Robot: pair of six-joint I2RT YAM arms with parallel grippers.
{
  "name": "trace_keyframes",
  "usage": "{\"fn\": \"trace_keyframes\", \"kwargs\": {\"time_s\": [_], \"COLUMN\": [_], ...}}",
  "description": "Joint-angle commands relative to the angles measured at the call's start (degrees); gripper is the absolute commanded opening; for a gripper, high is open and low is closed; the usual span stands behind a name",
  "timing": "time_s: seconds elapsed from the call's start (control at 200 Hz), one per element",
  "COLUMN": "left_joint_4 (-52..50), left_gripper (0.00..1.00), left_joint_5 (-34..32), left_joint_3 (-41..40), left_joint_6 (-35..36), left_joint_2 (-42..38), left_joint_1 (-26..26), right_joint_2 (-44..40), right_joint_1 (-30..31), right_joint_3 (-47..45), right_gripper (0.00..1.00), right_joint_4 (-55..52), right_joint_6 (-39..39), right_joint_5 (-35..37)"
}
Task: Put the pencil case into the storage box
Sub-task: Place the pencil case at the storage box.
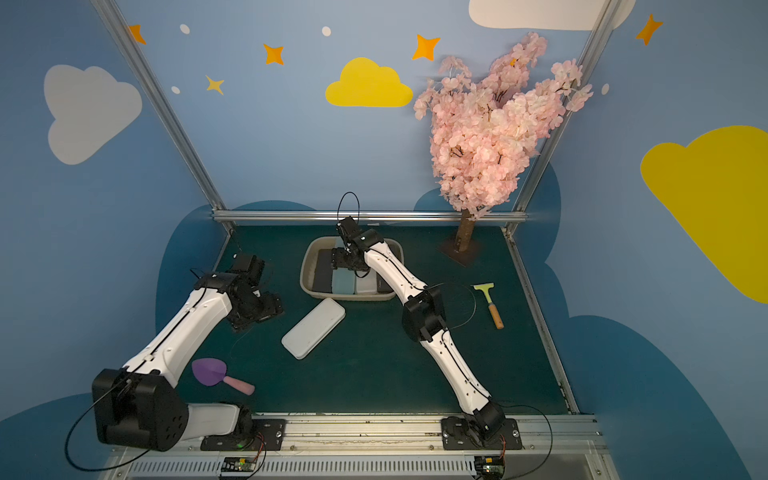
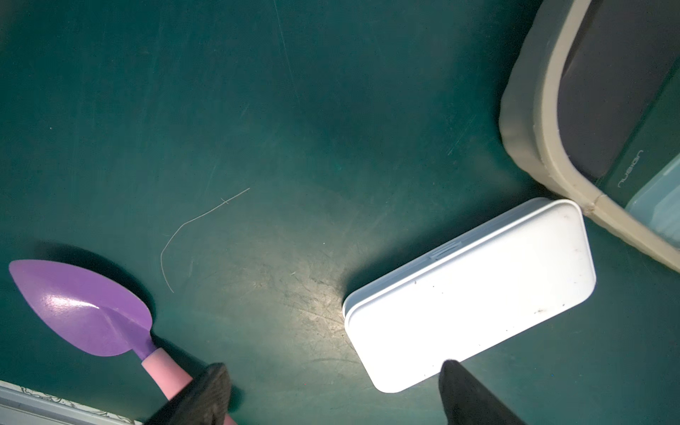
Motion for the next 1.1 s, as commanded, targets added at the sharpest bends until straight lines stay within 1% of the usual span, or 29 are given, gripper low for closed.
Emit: {"fn": "trace_keyframes", "kwargs": {"time_s": [0.0,0.335,0.491,0.566,0.631,0.726,0.821,0.896,0.966,1.026,1.091], "left_joint_4": [-0.49,-0.1,0.04,0.43,1.17,2.48,4.51,6.63,8.39,9.8,11.36], "left_gripper": [0.92,0.92,0.92,0.92,0.92,0.92,0.92,0.92,0.92,0.92,0.92], "left_joint_5": [-0.22,0.04,0.04,0.36,1.34,4.04,7.02,9.52,11.47,12.62,13.85], "left_joint_3": [-0.66,-0.73,-0.72,-0.73,-0.94,-1.03,-1.79,-2.8,-3.61,-4.3,-4.83], "left_joint_6": [0.27,0.22,0.48,0.76,1.12,2.8,3.81,4.77,5.58,6.17,6.93], "left_joint_2": [-0.92,-1.14,-1.22,-1.0,-0.6,0.48,1.73,2.65,3.52,4.31,5.22], "left_joint_1": [0.26,0.28,0.25,0.21,0.27,0.26,0.31,0.25,0.18,0.17,0.16], "right_joint_2": [2.04,1.44,-0.51,-3.26,-7.07,-14.01,-20.02,-23.89,-27.14,-29.24,-30.92], "right_joint_1": [1.08,0.88,0.95,1.0,0.96,0.65,0.02,-0.28,-0.44,-0.54,-0.74], "right_joint_3": [0.35,0.01,-0.15,-1.46,-4.49,-12.28,-18.34,-22.69,-27.22,-30.57,-34.55], "right_gripper": [0.84,0.89,0.9,0.91,0.93,0.96,0.98,0.99,0.98,0.96,0.92], "right_joint_4": [-3.34,-3.68,-3.69,-3.36,-2.64,-0.27,0.55,0.53,0.52,0.44,0.51], "right_joint_6": [0.62,0.55,-0.09,-0.58,-0.78,-0.71,0.44,1.53,4.17,7.99,12.07], "right_joint_5": [-3.92,-3.42,-1.09,1.12,4.02,7.77,9.24,7.83,4.42,-0.24,-6.96]}}
